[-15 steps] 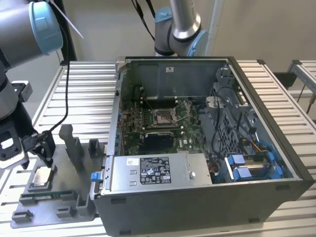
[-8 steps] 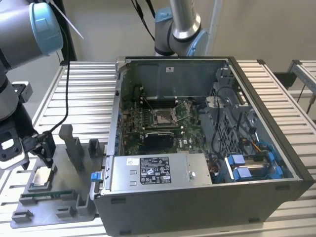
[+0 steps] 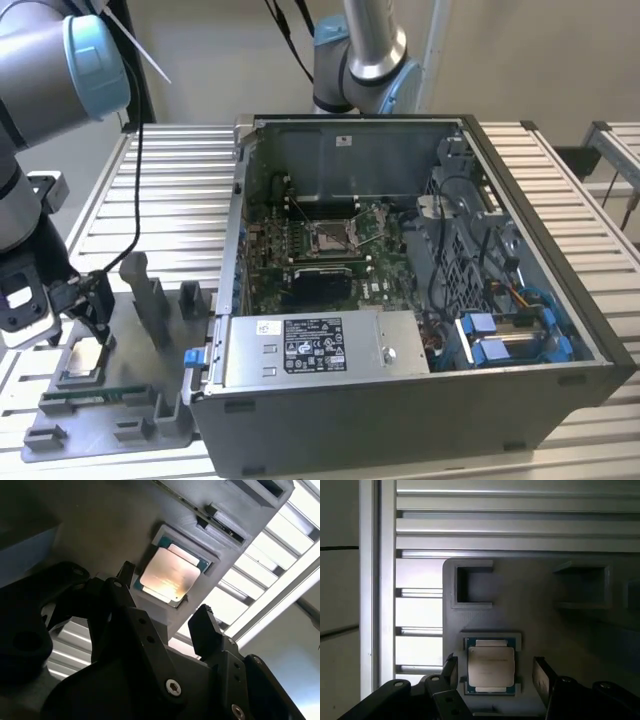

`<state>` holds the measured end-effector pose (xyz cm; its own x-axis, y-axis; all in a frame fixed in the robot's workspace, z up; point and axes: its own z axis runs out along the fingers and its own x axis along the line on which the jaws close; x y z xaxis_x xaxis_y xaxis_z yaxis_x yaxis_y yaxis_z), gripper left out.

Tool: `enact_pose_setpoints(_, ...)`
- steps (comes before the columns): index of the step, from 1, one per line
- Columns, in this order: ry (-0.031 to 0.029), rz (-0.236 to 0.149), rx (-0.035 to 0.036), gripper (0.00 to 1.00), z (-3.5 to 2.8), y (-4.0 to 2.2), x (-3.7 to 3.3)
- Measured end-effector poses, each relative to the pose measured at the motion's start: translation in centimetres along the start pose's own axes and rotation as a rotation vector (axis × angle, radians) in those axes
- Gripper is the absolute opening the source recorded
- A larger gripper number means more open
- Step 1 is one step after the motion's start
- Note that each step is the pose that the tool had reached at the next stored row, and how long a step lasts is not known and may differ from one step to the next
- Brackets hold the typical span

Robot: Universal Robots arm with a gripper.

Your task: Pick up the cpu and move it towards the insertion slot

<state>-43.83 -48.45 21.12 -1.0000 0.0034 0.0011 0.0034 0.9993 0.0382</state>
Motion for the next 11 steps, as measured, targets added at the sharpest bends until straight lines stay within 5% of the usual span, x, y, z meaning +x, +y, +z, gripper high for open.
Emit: enact_pose_setpoints(11, 0.0000, 0.000, -0.0001, 1.00, 0.97, -0.16, 0.12)
